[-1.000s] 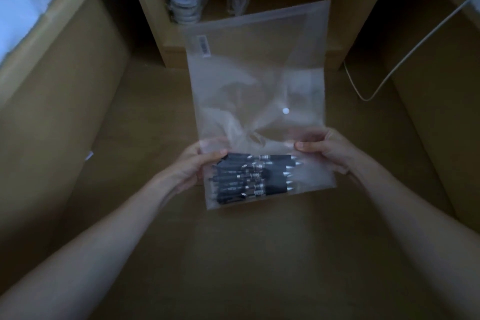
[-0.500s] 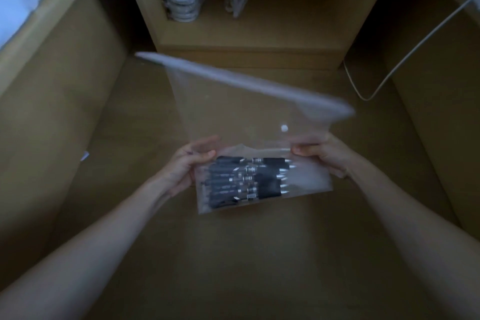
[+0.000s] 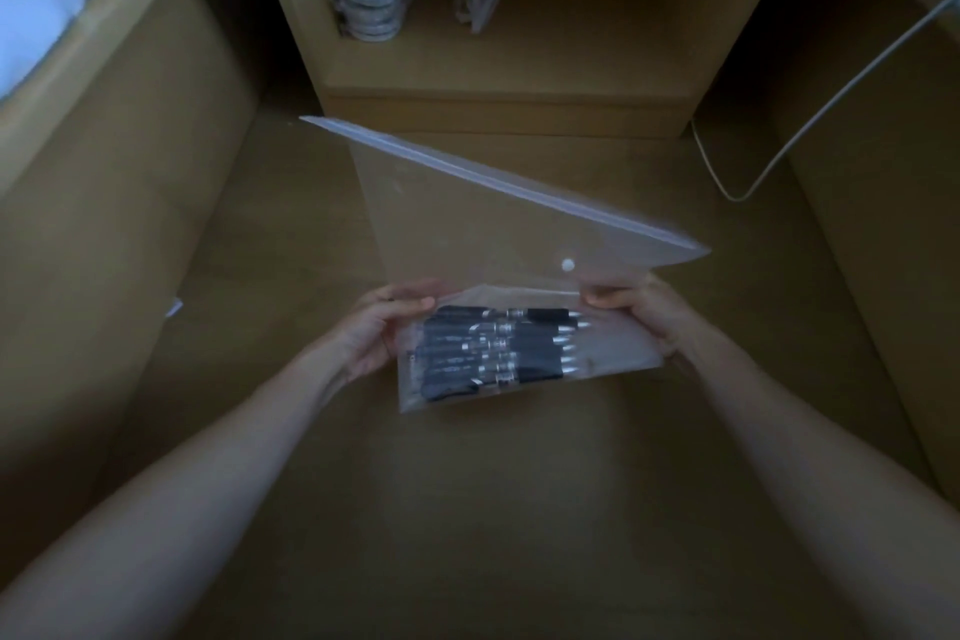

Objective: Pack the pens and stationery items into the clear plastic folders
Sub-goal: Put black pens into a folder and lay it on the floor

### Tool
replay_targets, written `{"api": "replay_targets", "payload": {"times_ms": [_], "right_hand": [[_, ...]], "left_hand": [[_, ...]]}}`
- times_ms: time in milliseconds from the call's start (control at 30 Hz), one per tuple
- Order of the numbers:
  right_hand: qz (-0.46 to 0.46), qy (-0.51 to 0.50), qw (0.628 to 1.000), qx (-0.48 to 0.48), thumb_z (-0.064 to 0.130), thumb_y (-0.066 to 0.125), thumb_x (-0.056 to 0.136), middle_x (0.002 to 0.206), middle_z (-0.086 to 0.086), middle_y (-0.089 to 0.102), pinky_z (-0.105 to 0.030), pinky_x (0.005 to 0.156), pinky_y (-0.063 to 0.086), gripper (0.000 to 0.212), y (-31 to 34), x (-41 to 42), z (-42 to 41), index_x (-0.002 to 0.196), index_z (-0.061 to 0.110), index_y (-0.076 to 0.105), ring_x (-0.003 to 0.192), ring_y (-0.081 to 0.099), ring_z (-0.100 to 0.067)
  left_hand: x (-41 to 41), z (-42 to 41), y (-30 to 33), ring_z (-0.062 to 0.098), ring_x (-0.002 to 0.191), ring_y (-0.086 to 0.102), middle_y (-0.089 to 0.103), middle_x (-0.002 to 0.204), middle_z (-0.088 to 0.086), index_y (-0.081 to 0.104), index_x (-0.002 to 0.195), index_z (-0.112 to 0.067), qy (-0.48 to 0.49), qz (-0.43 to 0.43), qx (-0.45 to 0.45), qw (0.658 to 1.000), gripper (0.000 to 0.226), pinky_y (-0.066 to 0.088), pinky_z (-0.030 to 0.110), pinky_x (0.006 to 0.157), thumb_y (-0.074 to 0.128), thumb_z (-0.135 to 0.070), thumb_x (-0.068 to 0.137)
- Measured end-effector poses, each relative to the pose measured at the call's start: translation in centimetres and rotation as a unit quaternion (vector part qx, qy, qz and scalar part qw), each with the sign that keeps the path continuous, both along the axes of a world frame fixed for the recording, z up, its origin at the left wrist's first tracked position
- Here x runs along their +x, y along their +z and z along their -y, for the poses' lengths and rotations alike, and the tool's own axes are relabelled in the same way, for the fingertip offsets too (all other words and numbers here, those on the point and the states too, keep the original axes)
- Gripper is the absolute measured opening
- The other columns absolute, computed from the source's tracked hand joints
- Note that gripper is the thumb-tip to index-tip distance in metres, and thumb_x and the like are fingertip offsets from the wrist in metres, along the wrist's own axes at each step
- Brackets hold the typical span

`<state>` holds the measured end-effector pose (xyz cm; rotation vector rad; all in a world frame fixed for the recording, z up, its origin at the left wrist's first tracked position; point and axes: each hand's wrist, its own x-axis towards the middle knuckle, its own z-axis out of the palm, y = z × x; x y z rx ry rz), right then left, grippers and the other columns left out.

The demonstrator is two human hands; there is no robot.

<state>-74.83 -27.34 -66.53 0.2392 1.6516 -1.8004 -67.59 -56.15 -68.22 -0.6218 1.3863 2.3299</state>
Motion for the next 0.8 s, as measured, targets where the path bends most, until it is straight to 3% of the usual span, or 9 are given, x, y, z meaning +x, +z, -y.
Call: {"api": "replay_targets", "payload": {"times_ms": [133,200,300,400,533,600,700,800], "right_hand": [[0.037,-0.019,0.999,0.003,-0.011,0.056,0.080,0.066,-0.003,0.071,-0.024,0.052,0.055,0.022,0.3,-0.5,-0.5,0.092,0.006,0.063,0.057,0.068,-0.014],[0.039,-0.021,0.999,0.004,-0.011,0.055,0.080,0.066,-0.003,0.071,-0.023,0.054,0.055,0.022,0.0,-0.7,-0.8,0.090,0.007,0.065,0.058,0.068,-0.014],[0.019,-0.020,0.999,0.031,-0.013,0.056,0.080,0.068,-0.001,0.072,-0.020,0.053,0.054,0.026,-0.4,-0.5,-1.2,0.094,0.007,0.066,0.061,0.068,-0.012],[0.017,-0.020,0.999,0.041,-0.012,0.057,0.079,0.074,-0.001,0.073,-0.022,0.055,0.054,0.031,-1.0,-0.3,-1.4,0.102,0.005,0.066,0.067,0.069,-0.014],[0.032,-0.014,0.999,0.014,-0.009,0.061,0.070,0.075,-0.005,0.073,-0.027,0.059,0.058,0.029,-0.9,-0.2,-1.8,0.092,0.008,0.068,0.066,0.070,-0.016],[0.024,-0.006,1.000,-0.003,-0.002,0.064,0.063,0.073,-0.004,0.073,-0.027,0.059,0.057,0.029,-0.4,-0.1,-1.8,0.089,0.009,0.068,0.064,0.069,-0.016],[0.023,-0.008,1.000,-0.011,-0.002,0.064,0.062,0.072,-0.003,0.072,-0.028,0.060,0.058,0.028,0.1,-0.1,-1.7,0.088,0.008,0.066,0.063,0.069,-0.015],[0.011,-0.010,0.999,0.030,-0.003,0.063,0.074,0.087,-0.019,0.068,-0.038,0.075,0.057,0.021,-2.8,-1.8,-3.3,0.088,0.012,0.069,0.066,0.068,-0.012]], "left_hand": [[0.1,0.4,-0.1,0.024,0.098,0.069,0.069,0.112,0.015,0.075,0.100,-0.007,-0.056,-0.013,0.097,0.994,0.062,0.059,0.036,0.070,0.095,-0.011,0.041],[0.2,0.5,0.0,0.026,0.095,0.069,0.068,0.113,0.014,0.075,0.104,-0.011,-0.104,-0.024,0.097,0.990,0.062,0.060,0.040,0.071,0.094,-0.013,0.045],[0.2,0.6,0.4,0.025,0.081,0.072,0.071,0.104,0.016,0.071,0.109,-0.012,-0.133,0.007,0.049,0.990,0.038,0.060,0.035,0.065,0.070,-0.003,0.072],[0.0,0.6,0.2,0.022,0.066,0.071,0.072,0.089,0.018,0.060,0.118,-0.003,-0.152,0.052,0.002,0.987,0.041,0.059,0.028,0.058,0.050,0.001,0.078],[-0.3,0.3,-0.1,0.017,0.059,0.069,0.071,0.076,0.012,0.059,0.103,0.004,-0.129,0.038,-0.047,0.990,0.020,0.058,0.024,0.055,0.049,0.000,0.087],[-0.4,-0.1,0.1,0.015,0.062,0.069,0.073,0.078,0.009,0.063,0.100,0.002,-0.124,0.002,-0.086,0.989,0.020,0.058,0.023,0.057,0.056,-0.010,0.084],[-0.7,-0.5,0.8,0.006,0.061,0.065,0.072,0.070,-0.001,0.074,0.084,-0.011,-0.145,-0.060,-0.194,0.969,0.013,0.051,0.014,0.057,0.064,-0.017,0.081],[-1.0,0.1,1.1,0.003,0.063,0.066,0.073,0.072,-0.002,0.078,0.073,-0.020,-0.170,-0.080,-0.178,0.966,0.013,0.049,0.012,0.058,0.068,-0.027,0.069]]}}
